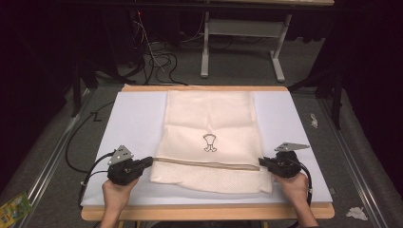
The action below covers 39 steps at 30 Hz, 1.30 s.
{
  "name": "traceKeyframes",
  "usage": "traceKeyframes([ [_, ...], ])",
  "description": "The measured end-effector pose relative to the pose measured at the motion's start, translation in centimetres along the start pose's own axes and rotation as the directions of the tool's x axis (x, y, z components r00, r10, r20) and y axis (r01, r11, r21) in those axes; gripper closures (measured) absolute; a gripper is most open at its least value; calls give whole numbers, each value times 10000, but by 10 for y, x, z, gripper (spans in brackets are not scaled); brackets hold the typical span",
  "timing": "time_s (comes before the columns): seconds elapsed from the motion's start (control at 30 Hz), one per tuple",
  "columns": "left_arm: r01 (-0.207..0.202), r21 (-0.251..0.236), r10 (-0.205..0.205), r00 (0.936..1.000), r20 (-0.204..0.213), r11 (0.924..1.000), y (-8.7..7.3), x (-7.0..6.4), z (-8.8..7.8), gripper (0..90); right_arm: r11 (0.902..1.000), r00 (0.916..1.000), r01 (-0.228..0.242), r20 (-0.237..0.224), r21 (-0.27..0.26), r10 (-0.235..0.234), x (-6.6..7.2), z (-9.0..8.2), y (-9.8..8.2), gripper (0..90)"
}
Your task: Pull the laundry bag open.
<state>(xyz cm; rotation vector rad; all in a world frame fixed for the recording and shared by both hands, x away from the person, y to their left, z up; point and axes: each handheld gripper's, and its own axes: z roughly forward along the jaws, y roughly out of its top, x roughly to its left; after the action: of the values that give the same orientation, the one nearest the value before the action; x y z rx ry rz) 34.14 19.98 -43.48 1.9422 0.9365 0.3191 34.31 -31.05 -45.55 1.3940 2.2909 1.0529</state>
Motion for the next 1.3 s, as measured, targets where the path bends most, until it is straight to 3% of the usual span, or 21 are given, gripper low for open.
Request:
traceKeyframes([
  [0.37, -100, 458, 113, 9996, -271, 9989, -4, -2, 6, 855, 9997, 9998, 94, 158, 205, -98, 1, 4, -5, 801],
  [0.57, -85, 538, 102, 9994, -328, 9985, -5, -2, 9, 850, 9997, 9994, 33, 340, 226, -41, 0, 3, -6, 658],
  [0.93, -47, -74, 44, 9990, -442, 10000, -2, -1, 4, 722, 9996, 9961, 71, 885, -288, -45, -2, -11, -3, 568],
  [1.1, -165, -242, 141, 9951, -977, 9996, -1, 3, 3, 557, 9977, 9926, -44, 1209, -677, 126, -8, -20, 0, 543],
  [1.3, 57, -774, -155, 9917, -1274, 9970, 3, 7, 0, 522, 9922, 9889, -105, 1458, -1239, 287, -14, -29, 0, 487],
])
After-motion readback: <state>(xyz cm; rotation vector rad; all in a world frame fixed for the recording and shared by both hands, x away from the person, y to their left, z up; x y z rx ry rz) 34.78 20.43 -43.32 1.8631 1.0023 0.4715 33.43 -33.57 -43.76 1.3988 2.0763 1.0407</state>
